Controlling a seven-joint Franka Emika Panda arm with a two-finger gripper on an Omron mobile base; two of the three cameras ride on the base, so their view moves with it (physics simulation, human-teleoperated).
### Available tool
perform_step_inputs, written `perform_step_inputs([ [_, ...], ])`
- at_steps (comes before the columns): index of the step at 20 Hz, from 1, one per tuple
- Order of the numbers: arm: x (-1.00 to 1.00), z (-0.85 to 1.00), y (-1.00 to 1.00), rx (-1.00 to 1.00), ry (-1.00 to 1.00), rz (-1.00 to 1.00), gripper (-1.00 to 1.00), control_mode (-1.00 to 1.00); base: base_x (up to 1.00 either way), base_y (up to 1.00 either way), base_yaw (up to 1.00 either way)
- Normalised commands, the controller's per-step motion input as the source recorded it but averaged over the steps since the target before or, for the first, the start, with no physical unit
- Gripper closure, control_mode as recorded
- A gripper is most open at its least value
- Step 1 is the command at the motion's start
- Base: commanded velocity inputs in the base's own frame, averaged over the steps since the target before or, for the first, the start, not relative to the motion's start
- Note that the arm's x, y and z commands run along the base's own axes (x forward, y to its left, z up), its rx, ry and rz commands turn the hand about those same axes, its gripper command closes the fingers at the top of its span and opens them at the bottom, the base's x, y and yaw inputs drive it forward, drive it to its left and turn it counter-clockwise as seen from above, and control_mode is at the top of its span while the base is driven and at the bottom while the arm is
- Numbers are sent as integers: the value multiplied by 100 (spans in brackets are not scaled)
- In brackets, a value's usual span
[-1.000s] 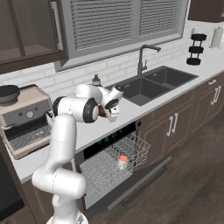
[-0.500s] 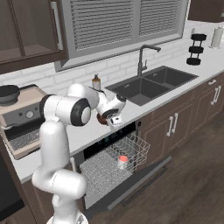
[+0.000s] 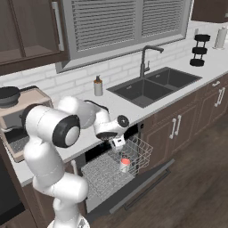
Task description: Pick up the cup and bowl from the counter, place them in the dishwasher, and close the dishwasher door.
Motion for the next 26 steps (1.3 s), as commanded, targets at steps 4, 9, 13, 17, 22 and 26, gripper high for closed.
perform_step_inputs([
  [4, -49, -32, -52, 0, 7, 0, 100, -100, 0, 0, 0],
  [9, 1, -49, -47, 4, 10, 4, 100, -100, 0, 0, 0],
  [13, 8, -60, -24, 9, 8, 12, 100, -100, 0, 0, 0],
  [17, 11, -74, 0, 12, 2, 13, 100, -100, 0, 0, 0],
  [22, 56, -75, 0, 15, 2, 9, 100, -100, 0, 0, 0],
  [26, 68, -67, -9, 14, 4, 7, 100, -100, 0, 0, 0],
])
